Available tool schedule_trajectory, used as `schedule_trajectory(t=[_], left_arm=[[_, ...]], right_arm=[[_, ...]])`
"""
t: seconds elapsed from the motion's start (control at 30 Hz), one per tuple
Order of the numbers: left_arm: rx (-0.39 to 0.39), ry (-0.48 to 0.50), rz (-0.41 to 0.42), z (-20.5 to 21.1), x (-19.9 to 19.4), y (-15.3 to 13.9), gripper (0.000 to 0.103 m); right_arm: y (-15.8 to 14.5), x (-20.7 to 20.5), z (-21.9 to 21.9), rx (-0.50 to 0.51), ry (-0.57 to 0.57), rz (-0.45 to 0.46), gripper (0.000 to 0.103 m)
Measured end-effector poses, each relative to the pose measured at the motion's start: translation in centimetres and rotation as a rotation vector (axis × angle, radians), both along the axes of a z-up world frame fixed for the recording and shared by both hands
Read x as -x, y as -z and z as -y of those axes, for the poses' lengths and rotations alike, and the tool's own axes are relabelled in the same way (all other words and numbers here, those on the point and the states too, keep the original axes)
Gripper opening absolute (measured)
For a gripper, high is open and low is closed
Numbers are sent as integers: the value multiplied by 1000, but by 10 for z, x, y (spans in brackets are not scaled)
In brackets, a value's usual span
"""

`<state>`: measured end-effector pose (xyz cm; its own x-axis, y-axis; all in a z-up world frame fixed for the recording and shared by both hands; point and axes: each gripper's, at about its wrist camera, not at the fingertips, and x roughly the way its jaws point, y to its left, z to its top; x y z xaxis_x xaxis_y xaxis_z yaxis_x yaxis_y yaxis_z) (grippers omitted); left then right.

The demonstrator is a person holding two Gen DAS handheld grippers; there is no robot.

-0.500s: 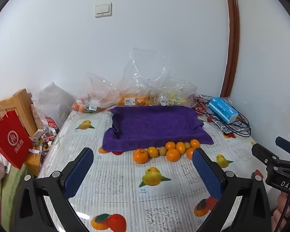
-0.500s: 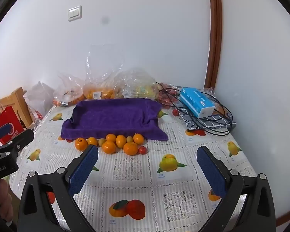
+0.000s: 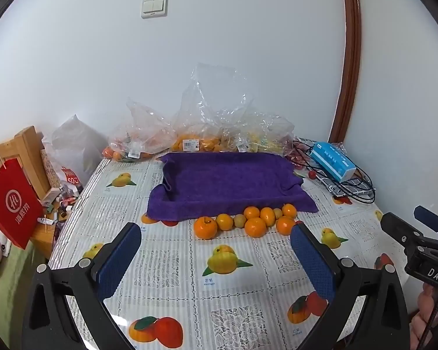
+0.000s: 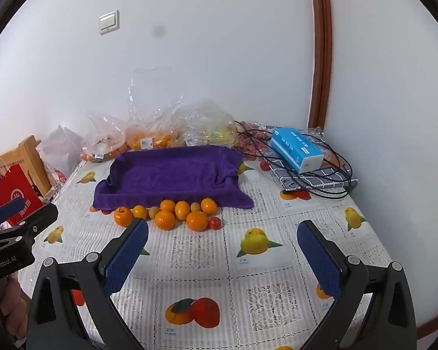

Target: Organize fruits

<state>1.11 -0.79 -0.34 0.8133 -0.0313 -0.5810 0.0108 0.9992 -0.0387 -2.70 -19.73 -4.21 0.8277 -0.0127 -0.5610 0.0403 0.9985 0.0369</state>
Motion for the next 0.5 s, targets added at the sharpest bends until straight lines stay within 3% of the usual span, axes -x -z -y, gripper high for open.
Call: schedule_trajectory(t=[0.5], left_arm=[[18,2,14,-4,7,7,103]], right_arm=[[2,0,-11,25,-14,-2,101]])
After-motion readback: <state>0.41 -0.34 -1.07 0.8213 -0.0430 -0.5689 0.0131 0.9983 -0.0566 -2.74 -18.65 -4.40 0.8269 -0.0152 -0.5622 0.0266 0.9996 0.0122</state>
